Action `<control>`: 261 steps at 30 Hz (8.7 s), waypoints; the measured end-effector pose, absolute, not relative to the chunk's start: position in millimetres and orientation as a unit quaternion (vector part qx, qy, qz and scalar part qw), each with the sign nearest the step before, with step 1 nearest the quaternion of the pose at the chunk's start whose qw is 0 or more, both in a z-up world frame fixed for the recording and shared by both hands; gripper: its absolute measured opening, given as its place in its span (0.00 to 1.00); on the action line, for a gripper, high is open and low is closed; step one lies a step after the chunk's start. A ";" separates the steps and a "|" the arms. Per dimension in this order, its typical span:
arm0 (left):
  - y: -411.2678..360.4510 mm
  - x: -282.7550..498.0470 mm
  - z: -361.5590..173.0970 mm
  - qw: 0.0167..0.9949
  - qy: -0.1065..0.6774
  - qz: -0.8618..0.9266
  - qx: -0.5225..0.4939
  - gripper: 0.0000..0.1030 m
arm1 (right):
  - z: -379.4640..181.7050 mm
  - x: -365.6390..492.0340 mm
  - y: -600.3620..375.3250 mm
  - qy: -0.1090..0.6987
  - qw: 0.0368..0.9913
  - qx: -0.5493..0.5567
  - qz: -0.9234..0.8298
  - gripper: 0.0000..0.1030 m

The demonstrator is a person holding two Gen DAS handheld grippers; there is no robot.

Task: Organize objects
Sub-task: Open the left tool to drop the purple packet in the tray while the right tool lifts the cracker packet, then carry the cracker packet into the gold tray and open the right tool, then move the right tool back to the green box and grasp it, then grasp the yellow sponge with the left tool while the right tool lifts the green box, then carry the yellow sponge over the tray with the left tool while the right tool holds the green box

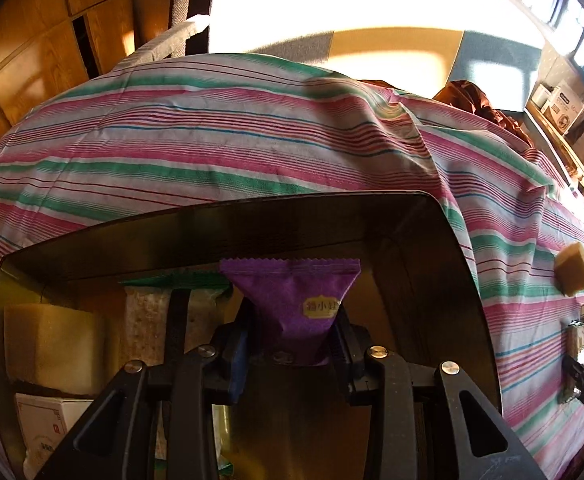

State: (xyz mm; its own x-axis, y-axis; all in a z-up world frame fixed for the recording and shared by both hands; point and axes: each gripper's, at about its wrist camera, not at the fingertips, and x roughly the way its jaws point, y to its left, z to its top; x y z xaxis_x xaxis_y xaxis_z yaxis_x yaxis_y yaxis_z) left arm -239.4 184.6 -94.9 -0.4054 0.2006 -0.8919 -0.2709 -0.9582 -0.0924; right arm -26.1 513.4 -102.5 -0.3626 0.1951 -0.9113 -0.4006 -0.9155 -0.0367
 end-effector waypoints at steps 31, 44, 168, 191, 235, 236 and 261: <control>134.5 -103.9 -13.5 0.155 0.030 0.908 -0.389 0.63 | -101.4 -26.6 502.1 0.070 0.190 -0.530 0.824 0.47; 116.5 -51.2 -20.1 0.189 0.026 0.897 -0.399 0.63 | -94.8 -14.9 464.9 0.102 0.186 -0.552 0.807 0.47; 339.1 -47.5 -45.8 0.347 0.114 0.814 -0.451 0.71 | -70.9 2.6 644.2 0.315 0.325 -0.446 0.773 0.76; 513.0 -134.1 -75.3 0.421 0.232 0.790 -0.380 0.94 | -67.6 14.2 654.8 0.399 0.277 -0.419 0.767 0.77; 300.7 -15.9 -20.4 0.317 0.133 0.862 -0.373 0.61 | -104.5 -42.8 566.9 0.154 0.187 -0.516 0.822 0.75; 295.1 -16.7 -18.7 0.314 0.129 0.863 -0.373 0.60 | -104.4 -42.9 565.0 0.146 0.190 -0.516 0.823 0.75; 74.2 -51.4 -14.9 0.183 -0.035 0.893 -0.410 0.60 | -104.6 -42.6 558.7 0.127 0.202 -0.509 0.827 0.75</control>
State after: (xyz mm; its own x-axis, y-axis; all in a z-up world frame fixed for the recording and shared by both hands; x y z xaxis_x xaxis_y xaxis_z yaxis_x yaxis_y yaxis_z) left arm -51.4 74.2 -14.9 -0.5974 0.3544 -0.7194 -0.2975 -0.9310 -0.2116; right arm -42.6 558.7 -104.6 -0.4013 0.2050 -0.8927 -0.4631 -0.8863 0.0047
